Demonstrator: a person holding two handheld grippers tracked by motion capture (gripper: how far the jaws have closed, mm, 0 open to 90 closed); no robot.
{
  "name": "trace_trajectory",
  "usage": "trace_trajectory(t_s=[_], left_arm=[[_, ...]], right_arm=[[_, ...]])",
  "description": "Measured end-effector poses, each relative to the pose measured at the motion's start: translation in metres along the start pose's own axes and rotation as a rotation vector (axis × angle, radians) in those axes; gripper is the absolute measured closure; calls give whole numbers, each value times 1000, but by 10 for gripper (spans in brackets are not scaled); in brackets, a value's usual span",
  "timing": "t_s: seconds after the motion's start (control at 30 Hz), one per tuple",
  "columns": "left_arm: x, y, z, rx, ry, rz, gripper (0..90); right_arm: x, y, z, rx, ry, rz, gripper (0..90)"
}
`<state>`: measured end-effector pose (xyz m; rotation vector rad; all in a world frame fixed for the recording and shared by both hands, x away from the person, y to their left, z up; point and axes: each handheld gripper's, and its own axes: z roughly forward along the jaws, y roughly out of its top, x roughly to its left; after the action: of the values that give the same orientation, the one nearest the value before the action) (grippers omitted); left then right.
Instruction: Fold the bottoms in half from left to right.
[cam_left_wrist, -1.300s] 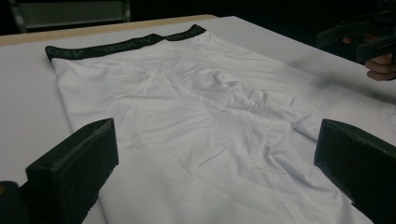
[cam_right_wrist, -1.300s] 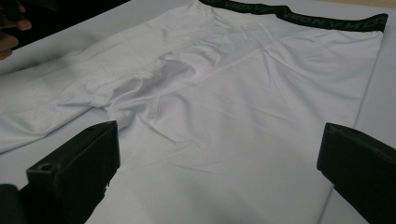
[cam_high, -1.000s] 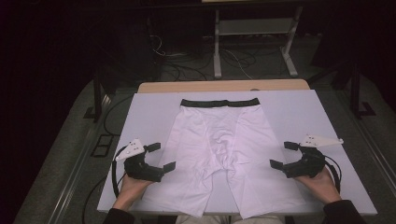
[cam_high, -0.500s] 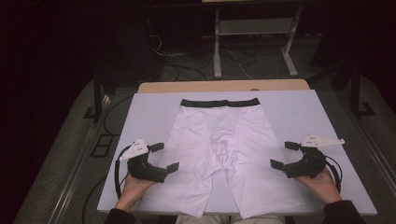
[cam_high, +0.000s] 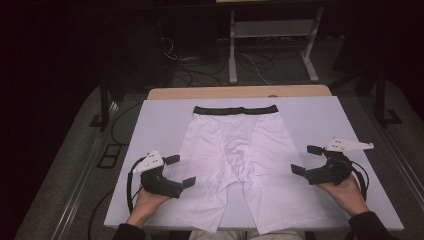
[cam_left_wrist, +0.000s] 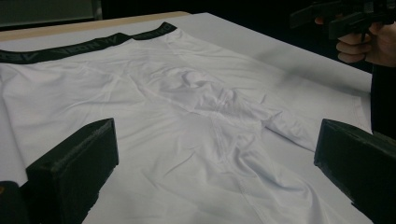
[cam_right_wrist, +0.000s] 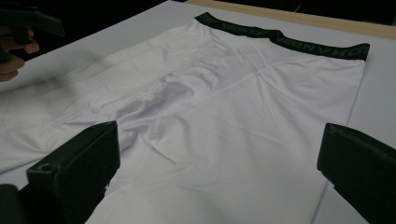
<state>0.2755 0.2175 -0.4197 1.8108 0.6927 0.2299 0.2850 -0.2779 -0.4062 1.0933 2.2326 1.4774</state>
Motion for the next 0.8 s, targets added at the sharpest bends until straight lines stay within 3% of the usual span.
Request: trace_trajectory(t_s=[0.8], left_arm=[[4, -2, -2, -9, 11, -16, 0]], right_arm=[[3, 47, 24, 27, 27, -55, 0]])
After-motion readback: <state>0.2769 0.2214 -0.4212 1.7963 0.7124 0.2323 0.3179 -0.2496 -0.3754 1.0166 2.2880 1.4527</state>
